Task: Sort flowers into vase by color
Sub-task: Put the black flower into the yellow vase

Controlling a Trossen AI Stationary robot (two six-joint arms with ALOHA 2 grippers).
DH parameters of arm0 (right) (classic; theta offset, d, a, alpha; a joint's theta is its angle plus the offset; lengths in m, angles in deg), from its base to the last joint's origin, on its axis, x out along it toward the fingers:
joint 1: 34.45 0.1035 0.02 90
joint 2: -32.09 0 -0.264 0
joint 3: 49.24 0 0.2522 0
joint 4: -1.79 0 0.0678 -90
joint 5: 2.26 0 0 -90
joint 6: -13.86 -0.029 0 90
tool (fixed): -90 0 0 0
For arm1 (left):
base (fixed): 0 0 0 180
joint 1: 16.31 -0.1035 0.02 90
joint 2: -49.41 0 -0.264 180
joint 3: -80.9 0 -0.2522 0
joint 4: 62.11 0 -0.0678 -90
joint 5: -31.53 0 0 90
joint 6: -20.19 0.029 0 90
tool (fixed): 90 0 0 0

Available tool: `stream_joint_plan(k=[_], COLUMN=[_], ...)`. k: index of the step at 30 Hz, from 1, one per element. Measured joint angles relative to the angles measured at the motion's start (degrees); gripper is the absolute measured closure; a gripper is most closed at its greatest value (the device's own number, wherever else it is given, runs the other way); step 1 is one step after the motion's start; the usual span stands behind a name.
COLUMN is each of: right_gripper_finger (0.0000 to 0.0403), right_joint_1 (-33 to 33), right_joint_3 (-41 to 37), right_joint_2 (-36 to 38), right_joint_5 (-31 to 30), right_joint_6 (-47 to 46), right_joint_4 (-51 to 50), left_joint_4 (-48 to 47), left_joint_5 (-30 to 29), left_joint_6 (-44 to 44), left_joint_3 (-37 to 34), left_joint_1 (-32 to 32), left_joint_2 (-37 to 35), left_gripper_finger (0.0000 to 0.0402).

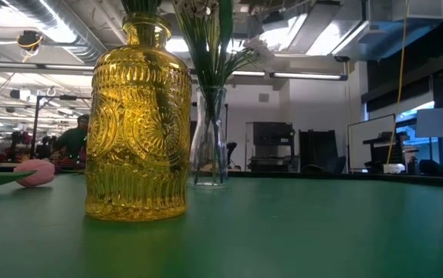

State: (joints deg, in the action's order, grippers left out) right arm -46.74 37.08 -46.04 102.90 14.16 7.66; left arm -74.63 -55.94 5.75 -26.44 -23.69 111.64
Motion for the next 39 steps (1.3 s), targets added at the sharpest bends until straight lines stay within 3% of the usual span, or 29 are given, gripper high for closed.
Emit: stream_joint_plan(k=[13,34,39], right_gripper_finger=[0.012,0.038,0.0389], right_joint_1=[-0.11,-0.09,-0.09], right_joint_3=[0.0,0.0,0.0], right_joint_2=[-0.93,-0.93,-0.93], right_joint_5=[2.42,4.89,5.03], right_joint_6=[-4.13,-6.74,-6.72], right_joint_4=[7.82,8.89,8.72], left_joint_4=[0.94,-0.74,-1.19], left_joint_5=[0.1,0.15,0.15], left_joint_6=[0.02,0.02,0.01], left_joint_3=[0.0,0.0,0.0], left_joint_1=[0.04,0.04,0.04], left_joint_2=[2.63,2.63,2.61], left_gripper_finger=[0.0401,0.0401,0.0401])
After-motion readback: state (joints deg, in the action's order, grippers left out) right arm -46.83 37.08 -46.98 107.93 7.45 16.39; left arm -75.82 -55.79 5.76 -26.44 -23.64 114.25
